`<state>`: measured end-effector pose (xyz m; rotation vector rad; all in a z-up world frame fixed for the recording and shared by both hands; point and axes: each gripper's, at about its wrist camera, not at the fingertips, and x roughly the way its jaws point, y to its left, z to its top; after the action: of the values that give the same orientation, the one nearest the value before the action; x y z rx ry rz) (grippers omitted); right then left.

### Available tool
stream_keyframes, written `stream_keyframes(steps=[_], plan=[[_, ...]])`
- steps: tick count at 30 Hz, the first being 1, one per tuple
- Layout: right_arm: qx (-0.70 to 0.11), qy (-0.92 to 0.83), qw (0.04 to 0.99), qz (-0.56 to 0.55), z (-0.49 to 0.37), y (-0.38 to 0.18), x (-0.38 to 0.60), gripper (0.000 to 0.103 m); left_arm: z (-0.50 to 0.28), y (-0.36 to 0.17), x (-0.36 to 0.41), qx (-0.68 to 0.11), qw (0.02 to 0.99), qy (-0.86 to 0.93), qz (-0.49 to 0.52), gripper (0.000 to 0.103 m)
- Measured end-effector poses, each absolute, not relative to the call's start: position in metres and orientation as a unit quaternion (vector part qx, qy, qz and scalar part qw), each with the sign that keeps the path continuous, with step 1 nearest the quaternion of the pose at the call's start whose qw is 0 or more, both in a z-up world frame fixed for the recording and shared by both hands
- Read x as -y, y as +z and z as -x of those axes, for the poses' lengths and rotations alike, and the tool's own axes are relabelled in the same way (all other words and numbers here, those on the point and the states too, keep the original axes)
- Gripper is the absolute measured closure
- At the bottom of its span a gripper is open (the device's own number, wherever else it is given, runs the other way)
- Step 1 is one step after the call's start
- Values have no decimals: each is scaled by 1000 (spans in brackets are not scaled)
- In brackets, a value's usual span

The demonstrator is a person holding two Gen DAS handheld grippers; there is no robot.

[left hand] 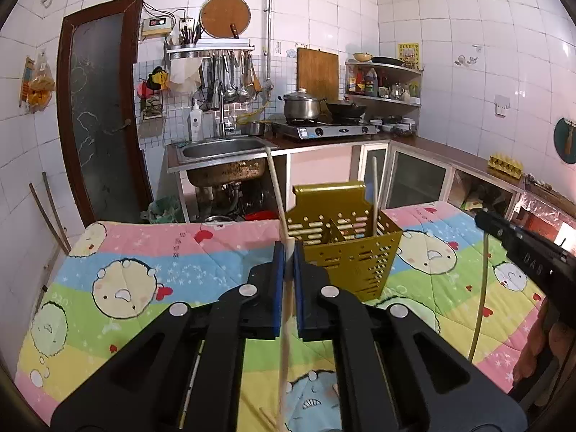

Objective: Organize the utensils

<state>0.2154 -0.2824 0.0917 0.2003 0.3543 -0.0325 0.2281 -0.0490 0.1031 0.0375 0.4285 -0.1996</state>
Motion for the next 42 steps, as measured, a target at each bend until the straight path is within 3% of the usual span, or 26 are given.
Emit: stream_keyframes(steps=[22,37,42], plan=[[-132,-5,987,-92,-225,103,264,97,-236,120,32,-189,976,-110,9,99],[-28,-6,997,-71,-285,203,269,97,-268,242,55,-78,990,-118,25,99],[-1,-5,998,-65,-313,213,266,97,-301,243,69,-76,990,-114,27,99]])
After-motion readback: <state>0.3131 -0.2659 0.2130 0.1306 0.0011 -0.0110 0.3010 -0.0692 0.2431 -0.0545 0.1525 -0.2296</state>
